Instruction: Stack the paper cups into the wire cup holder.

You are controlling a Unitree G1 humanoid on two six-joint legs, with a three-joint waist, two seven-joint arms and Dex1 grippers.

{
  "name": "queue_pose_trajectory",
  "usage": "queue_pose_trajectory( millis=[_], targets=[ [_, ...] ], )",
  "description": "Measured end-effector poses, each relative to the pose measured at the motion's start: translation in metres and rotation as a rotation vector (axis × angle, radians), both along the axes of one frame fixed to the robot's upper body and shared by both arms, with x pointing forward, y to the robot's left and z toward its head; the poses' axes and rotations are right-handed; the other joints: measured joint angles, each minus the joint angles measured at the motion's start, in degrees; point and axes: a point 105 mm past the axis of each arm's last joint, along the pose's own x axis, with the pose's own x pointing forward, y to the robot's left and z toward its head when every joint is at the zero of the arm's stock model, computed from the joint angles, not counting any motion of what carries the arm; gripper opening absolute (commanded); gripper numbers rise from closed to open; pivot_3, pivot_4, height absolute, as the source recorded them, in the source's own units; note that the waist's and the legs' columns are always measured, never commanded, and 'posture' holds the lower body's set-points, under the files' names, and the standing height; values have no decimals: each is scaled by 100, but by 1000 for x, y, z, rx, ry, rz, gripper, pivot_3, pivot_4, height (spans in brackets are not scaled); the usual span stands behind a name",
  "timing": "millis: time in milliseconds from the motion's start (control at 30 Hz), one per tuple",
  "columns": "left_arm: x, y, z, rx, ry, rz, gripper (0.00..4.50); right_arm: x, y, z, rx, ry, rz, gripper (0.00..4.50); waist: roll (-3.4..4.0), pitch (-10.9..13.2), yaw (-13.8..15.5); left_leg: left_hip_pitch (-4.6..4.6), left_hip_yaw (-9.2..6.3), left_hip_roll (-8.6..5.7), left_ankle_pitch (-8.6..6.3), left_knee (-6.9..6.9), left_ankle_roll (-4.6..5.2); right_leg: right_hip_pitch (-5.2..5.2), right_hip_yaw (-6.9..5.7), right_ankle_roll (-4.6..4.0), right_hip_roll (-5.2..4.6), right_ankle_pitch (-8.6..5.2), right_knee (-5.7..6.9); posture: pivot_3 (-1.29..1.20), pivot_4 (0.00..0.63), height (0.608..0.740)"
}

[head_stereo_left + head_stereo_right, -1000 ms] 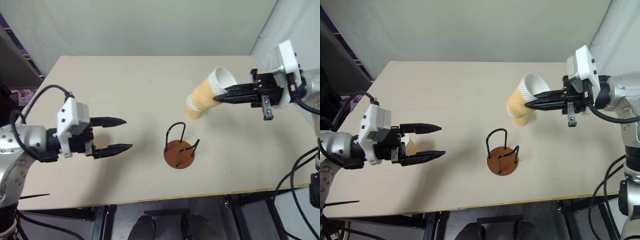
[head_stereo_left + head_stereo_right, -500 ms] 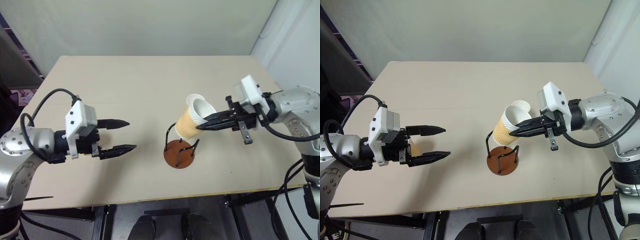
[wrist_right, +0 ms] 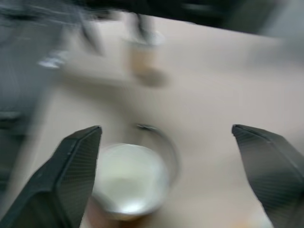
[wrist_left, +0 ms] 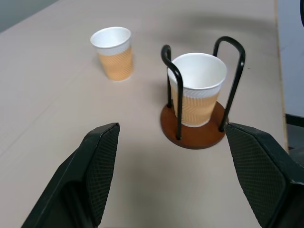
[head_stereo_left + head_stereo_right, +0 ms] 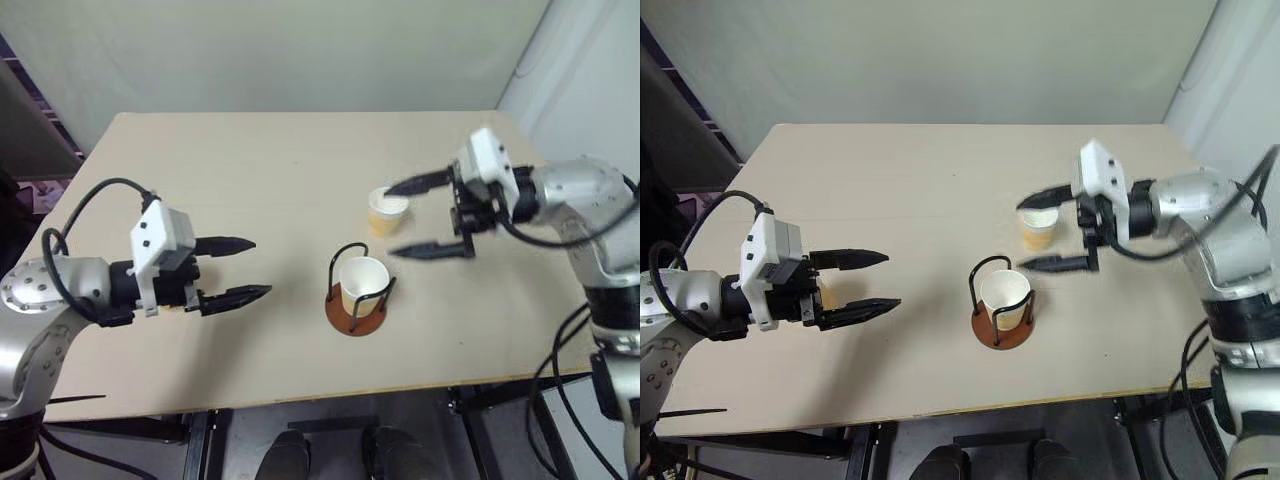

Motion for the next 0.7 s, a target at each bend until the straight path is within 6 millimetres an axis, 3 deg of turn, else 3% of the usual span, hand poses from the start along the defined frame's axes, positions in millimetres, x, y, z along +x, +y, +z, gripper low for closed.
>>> queue_pose_trajectory(
  millis=[100,167,300,467,567,700],
  targets=[
    [9,0,4,15,-44,38,3805,42,-5,-10,-45,-33,-134,4485,0,0,-12,-3,-13,2,-2,-11,3,-20,-1,6,-2,23,21,0,150,740],
    [21,1,6,15,-83,93,3805,65,-7,-39,-157,-31,-185,4485,0,0,8,-6,-20,3,-2,-16,3,-38,-6,0,-7,20,51,0,150,740],
    [26,-7,5,-11,-95,105,3805,81,-13,-82,-281,19,-218,4485,10,6,22,-46,-21,5,3,-28,-7,-83,-13,-3,-7,19,58,0,150,740],
    [27,-24,2,-34,-101,97,3805,91,-16,-84,-346,-29,-237,4485,10,6,30,-64,-18,11,21,-28,-49,-94,-22,-3,-6,18,44,0,150,740],
    [23,-32,1,-32,-96,76,3805,94,-13,-88,-346,-26,-247,3942,9,6,25,-67,-18,12,16,-27,-56,-95,-23,-3,-6,18,38,0,150,740],
    [21,-33,0,-28,-91,76,3805,95,-9,-95,-348,-18,-248,2473,9,6,28,-67,-18,13,15,-25,-56,-94,-23,-3,-6,18,41,0,150,740]
  ],
)
